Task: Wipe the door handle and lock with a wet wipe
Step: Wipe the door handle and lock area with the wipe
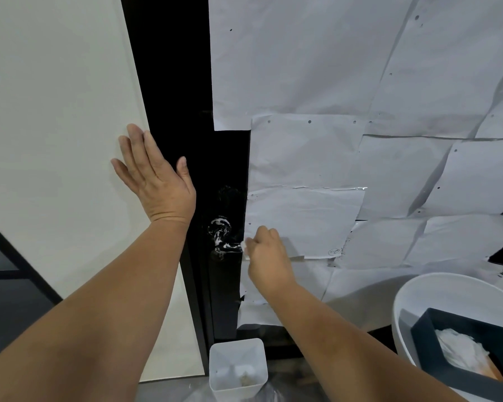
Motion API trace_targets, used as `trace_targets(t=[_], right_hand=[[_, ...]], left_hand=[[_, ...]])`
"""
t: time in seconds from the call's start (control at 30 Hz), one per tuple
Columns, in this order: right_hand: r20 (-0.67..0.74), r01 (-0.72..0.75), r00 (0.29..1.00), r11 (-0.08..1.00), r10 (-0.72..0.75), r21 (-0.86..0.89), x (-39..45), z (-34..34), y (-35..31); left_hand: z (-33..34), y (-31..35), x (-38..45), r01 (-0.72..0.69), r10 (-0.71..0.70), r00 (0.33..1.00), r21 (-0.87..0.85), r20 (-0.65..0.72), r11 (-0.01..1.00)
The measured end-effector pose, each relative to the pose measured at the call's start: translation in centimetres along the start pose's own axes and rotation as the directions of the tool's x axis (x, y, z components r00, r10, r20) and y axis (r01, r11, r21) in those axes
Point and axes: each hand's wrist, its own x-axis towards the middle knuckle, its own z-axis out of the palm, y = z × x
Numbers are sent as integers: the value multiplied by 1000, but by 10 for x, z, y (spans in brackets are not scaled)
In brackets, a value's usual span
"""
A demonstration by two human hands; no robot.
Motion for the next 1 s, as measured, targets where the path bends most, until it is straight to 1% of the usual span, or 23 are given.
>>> trace_targets(t=[0.07, 0.13, 0.23, 0.3, 0.33, 0.53, 0.63, 0.7, 0.77, 0.83, 1.0], right_hand=[[13, 57, 998, 998, -57, -9, 2, -1, -7], [20, 77, 997, 996, -76, -36, 0, 2, 1], [-1, -5, 1000, 998, 5, -55, -7, 3, 23], [-15, -61, 998, 997, 60, -44, -9, 1, 27], [-9, -63, 998, 997, 62, -37, -9, -1, 24], [75, 44, 996, 998, -46, 38, 2, -3, -6], [95, 60, 994, 998, -60, -1, 1, -1, 3], [78, 17, 997, 999, -15, -31, -3, -1, 14], [44, -38, 998, 999, 39, -26, -6, -1, 22], [41, -56, 998, 998, 57, -20, -6, -2, 19], [77, 20, 997, 1000, -21, 13, 2, -1, -8]], left_hand=[[0, 0, 0, -2, 2, 1000, 3, 0, 1000], [-1, 0, 0, -2, 2, 1000, 4, 3, 1000], [-1, 1, 0, -2, 2, 1000, 5, -3, 1000], [0, 1, 0, -2, 2, 1000, 2, -5, 1000], [0, 1, 0, -1, 1, 1000, 1, -5, 1000], [0, 0, -1, -3, 3, 1000, 0, -1, 1000], [0, 0, -1, -6, 6, 1000, -4, 4, 1000], [0, 0, 0, -3, 3, 1000, -3, 2, 1000], [-1, 1, 0, -3, 3, 1000, -4, -1, 1000], [0, 1, -1, -7, 7, 1000, 0, -2, 1000], [0, 0, -1, -9, 9, 1000, 10, -5, 1000]])
